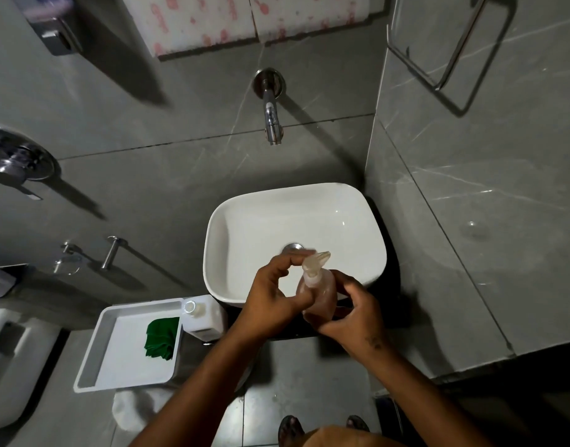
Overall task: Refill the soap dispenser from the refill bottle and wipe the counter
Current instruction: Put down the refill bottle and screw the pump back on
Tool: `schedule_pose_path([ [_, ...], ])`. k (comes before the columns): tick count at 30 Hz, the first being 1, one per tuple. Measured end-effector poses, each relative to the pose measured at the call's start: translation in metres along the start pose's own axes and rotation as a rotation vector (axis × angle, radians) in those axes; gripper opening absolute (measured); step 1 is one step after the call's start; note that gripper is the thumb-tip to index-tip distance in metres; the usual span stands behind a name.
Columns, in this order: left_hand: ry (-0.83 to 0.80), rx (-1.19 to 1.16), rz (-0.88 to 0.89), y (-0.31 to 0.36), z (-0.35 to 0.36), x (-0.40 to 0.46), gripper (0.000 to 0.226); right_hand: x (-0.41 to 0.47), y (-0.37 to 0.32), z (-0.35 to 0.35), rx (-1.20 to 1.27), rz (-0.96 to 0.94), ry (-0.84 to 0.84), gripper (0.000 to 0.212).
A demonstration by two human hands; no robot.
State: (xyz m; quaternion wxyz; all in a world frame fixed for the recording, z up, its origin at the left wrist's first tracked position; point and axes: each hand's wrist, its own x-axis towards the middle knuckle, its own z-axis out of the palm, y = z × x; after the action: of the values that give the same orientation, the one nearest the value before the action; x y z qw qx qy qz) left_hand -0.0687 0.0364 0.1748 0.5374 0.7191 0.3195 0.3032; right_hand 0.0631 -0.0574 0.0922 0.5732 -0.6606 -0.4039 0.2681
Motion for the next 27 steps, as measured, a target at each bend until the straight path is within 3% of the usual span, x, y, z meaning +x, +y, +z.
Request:
schedule_pose_path([
  [4,0.090,0.041,-0.076,-0.007,0.000,0.004,0.031,0.001,0.000,0.001,0.001,-0.004,-0.010,0.074],
  [18,-0.017,-0.011,-0.028,-0.018,-0.012,0.010,0.030,0.001,0.002,0.004,-0.030,-0.002,0.031,0.075],
  [21,0.017,-0.142,-0.135,-0.027,-0.010,0.005,0.049,0.004,0.006,0.003,-0.055,0.041,0.070,0.074],
  [24,0.175,-0.447,-0.419,-0.044,0.004,-0.008,0.035,0.007,0.012,0.000,-0.054,0.117,0.156,0.072],
  [27,0.079,-0.593,-0.573,-0.060,0.025,-0.024,0.032,0.006,0.020,-0.005,0.006,0.203,0.185,0.080],
])
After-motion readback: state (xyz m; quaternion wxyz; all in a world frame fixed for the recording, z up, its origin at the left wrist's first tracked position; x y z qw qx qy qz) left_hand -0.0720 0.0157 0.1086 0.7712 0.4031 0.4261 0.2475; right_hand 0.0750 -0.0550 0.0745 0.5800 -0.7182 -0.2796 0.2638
